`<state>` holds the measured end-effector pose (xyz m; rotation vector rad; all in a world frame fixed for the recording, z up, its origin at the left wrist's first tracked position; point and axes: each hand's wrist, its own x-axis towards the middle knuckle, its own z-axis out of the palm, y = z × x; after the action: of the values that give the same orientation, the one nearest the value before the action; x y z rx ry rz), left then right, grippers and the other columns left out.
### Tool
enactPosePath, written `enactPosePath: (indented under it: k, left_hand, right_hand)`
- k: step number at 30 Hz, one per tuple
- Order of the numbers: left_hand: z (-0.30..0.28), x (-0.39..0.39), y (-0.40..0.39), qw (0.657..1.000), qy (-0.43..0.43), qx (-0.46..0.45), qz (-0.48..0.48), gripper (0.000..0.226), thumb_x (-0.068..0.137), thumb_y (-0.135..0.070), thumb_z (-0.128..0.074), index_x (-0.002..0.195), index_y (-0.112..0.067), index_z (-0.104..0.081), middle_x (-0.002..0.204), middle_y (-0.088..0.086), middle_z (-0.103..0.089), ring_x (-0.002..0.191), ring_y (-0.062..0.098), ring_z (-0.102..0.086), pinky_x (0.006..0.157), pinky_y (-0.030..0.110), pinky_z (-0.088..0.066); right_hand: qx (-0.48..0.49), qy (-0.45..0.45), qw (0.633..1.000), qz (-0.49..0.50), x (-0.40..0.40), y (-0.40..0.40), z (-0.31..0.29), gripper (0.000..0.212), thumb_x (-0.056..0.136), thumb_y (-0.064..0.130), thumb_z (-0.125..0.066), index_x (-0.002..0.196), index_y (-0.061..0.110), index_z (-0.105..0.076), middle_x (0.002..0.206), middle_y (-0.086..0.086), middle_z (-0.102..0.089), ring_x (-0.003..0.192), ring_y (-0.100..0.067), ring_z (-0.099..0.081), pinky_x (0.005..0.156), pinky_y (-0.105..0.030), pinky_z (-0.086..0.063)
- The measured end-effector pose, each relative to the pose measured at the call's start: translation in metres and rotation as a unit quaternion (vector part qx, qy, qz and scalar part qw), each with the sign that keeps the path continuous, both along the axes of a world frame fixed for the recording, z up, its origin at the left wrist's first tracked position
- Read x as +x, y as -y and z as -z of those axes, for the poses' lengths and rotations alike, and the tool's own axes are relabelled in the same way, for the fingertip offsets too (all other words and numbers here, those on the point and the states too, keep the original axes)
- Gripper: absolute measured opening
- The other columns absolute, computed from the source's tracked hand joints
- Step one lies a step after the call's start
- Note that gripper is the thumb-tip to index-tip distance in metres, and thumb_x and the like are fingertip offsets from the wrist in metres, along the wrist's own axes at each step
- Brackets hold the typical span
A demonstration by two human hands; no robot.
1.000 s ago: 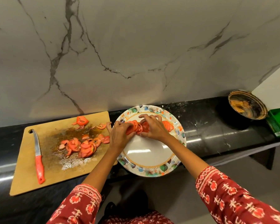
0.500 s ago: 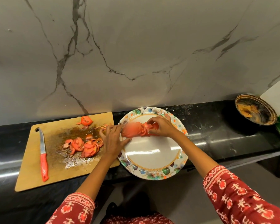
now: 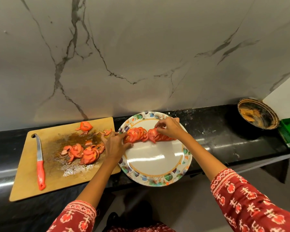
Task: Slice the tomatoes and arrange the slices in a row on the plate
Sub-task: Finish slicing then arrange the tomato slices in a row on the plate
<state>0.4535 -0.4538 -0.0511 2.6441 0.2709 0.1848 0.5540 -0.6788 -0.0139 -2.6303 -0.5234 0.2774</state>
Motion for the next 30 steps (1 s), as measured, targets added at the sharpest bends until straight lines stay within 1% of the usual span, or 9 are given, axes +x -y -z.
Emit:
enactPosePath:
  k: [4, 7, 10, 12, 14, 19, 22, 25, 30]
  left_hand:
    - [0.001, 0.0, -0.004, 1.0, 0.01, -0.017, -0.01, 0.046, 0.074, -0.026, -0.075, 0.117, -0.013, -0.064, 0.107, 0.011, -0.068, 0.111, 0.026, -0.053, 0.104, 0.044, -0.014]
    - [0.0, 0.005, -0.002, 1.0, 0.014, -0.028, -0.006, 0.039, 0.076, -0.024, -0.073, 0.114, -0.015, -0.066, 0.105, 0.009, -0.069, 0.107, 0.025, -0.054, 0.102, 0.044, -0.016]
    - [0.002, 0.009, -0.003, 1.0, 0.011, -0.022, 0.005, 0.039, 0.075, -0.026, -0.074, 0.112, -0.017, -0.067, 0.104, 0.007, -0.069, 0.106, 0.024, -0.055, 0.101, 0.044, -0.017]
    - [0.004, 0.01, -0.004, 1.0, 0.009, -0.028, 0.009, 0.039, 0.074, -0.026, -0.075, 0.112, -0.017, -0.067, 0.104, 0.007, -0.069, 0.106, 0.024, -0.055, 0.101, 0.043, -0.016]
    - [0.005, 0.01, -0.004, 0.999, 0.008, -0.041, 0.011, 0.039, 0.074, -0.025, -0.075, 0.111, -0.017, -0.067, 0.104, 0.007, -0.07, 0.105, 0.024, -0.055, 0.1, 0.042, -0.016]
    - [0.003, 0.01, 0.002, 0.998, 0.012, -0.05, 0.025, 0.04, 0.074, -0.026, -0.075, 0.112, -0.018, -0.067, 0.105, 0.007, -0.069, 0.108, 0.023, -0.054, 0.104, 0.043, -0.015]
    - [0.007, 0.01, 0.01, 0.997, 0.01, -0.067, 0.032, 0.04, 0.074, -0.026, -0.076, 0.112, -0.018, -0.067, 0.103, 0.007, -0.069, 0.106, 0.024, -0.055, 0.107, 0.048, -0.017]
    - [0.012, 0.01, 0.013, 0.996, 0.012, -0.076, 0.036, 0.04, 0.073, -0.027, -0.076, 0.111, -0.019, -0.068, 0.103, 0.008, -0.069, 0.104, 0.025, -0.055, 0.104, 0.054, -0.024]
    - [0.014, 0.007, 0.008, 0.997, 0.021, -0.07, 0.017, 0.049, 0.07, -0.033, -0.078, 0.114, -0.015, -0.066, 0.109, 0.009, -0.067, 0.11, 0.024, -0.053, 0.105, 0.042, -0.013]
  right_hand:
    - [-0.01, 0.017, 1.0, 0.005, 0.001, -0.005, 0.003, 0.02, 0.09, 0.03, -0.057, 0.107, 0.026, -0.069, 0.104, 0.007, -0.068, 0.107, -0.015, -0.051, 0.089, -0.034, -0.021]
    - [0.025, -0.033, 0.999, -0.002, 0.001, -0.015, 0.002, 0.033, 0.088, 0.021, -0.056, 0.121, 0.023, -0.06, 0.116, 0.006, -0.065, 0.118, -0.017, -0.047, 0.099, -0.035, -0.023]
    - [0.013, -0.109, 0.991, -0.077, 0.001, -0.029, 0.0, 0.052, 0.081, 0.018, -0.064, 0.132, 0.02, -0.05, 0.129, 0.002, -0.058, 0.13, -0.023, -0.038, 0.112, -0.053, -0.018]
    - [-0.054, -0.108, 0.984, -0.131, 0.0, -0.037, 0.0, 0.064, 0.079, 0.028, -0.071, 0.136, 0.02, -0.044, 0.136, -0.001, -0.051, 0.133, -0.023, -0.032, 0.114, -0.055, -0.007]
    - [-0.087, -0.093, 0.98, -0.156, -0.002, -0.042, 0.0, 0.067, 0.076, 0.031, -0.074, 0.135, 0.022, -0.044, 0.136, -0.003, -0.049, 0.132, -0.022, -0.031, 0.113, -0.052, -0.005]
    - [-0.083, -0.059, 0.983, -0.153, -0.005, -0.036, 0.004, 0.061, 0.076, 0.031, -0.074, 0.13, 0.025, -0.047, 0.133, -0.001, -0.05, 0.13, -0.02, -0.033, 0.114, -0.051, 0.0]
    - [-0.094, -0.057, 0.983, -0.148, -0.006, -0.026, 0.004, 0.062, 0.077, 0.033, -0.072, 0.132, 0.026, -0.045, 0.134, -0.001, -0.049, 0.131, -0.02, -0.032, 0.114, -0.053, 0.0]
    - [-0.096, -0.057, 0.983, -0.146, -0.008, -0.02, 0.004, 0.063, 0.077, 0.035, -0.072, 0.133, 0.027, -0.043, 0.135, -0.001, -0.048, 0.132, -0.02, -0.033, 0.114, -0.056, 0.001]
    - [-0.066, -0.069, 0.986, -0.134, -0.009, -0.014, 0.004, 0.076, 0.074, 0.036, -0.075, 0.138, 0.026, -0.037, 0.138, 0.003, -0.047, 0.134, -0.02, -0.03, 0.114, -0.058, -0.003]
